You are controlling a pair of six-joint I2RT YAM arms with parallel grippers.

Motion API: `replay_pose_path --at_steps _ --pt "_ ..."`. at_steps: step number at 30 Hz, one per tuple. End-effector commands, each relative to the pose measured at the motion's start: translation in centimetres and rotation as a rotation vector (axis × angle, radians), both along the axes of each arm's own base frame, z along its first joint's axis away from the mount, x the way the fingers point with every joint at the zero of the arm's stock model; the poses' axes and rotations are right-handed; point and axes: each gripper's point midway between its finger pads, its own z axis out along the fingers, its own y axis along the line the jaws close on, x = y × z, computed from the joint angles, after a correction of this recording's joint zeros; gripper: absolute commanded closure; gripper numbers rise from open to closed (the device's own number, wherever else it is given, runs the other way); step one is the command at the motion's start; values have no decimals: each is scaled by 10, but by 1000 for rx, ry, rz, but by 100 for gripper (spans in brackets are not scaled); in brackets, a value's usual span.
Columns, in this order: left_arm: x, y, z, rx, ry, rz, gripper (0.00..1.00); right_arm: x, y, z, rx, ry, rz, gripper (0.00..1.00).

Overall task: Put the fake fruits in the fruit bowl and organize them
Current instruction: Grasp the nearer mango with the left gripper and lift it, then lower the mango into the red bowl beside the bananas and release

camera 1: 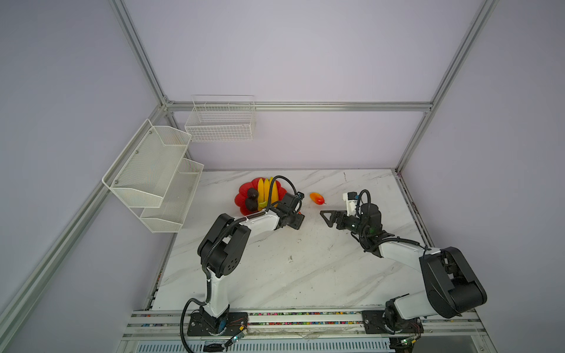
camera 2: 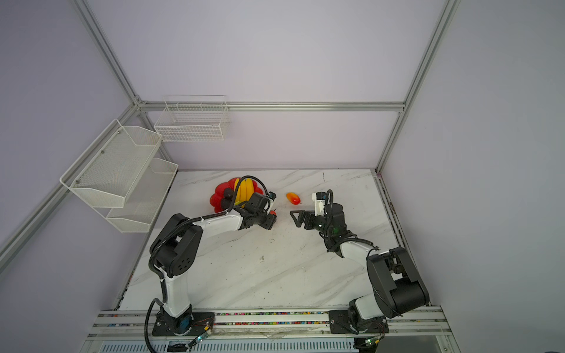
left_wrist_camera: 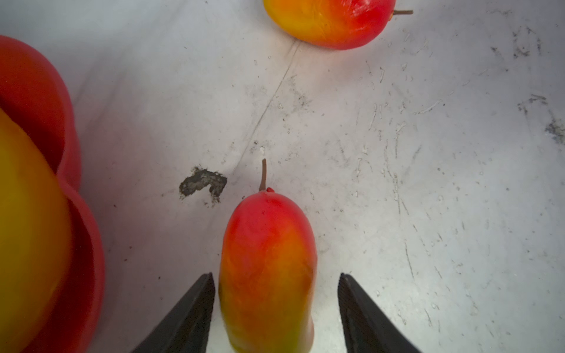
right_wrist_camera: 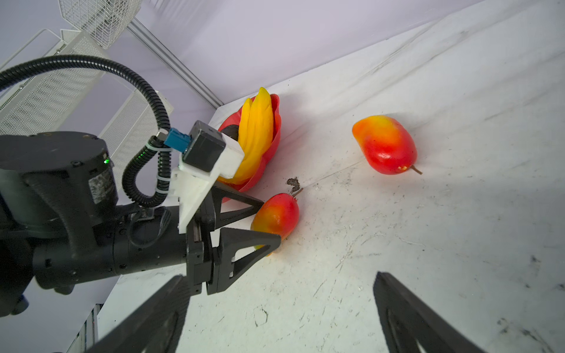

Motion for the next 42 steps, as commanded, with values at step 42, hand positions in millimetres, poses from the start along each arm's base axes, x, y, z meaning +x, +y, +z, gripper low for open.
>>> replay_pose_path --at_steps 42 --pt "107 77 93 -57 -173 405 52 -35 68 24 3 -144 266 3"
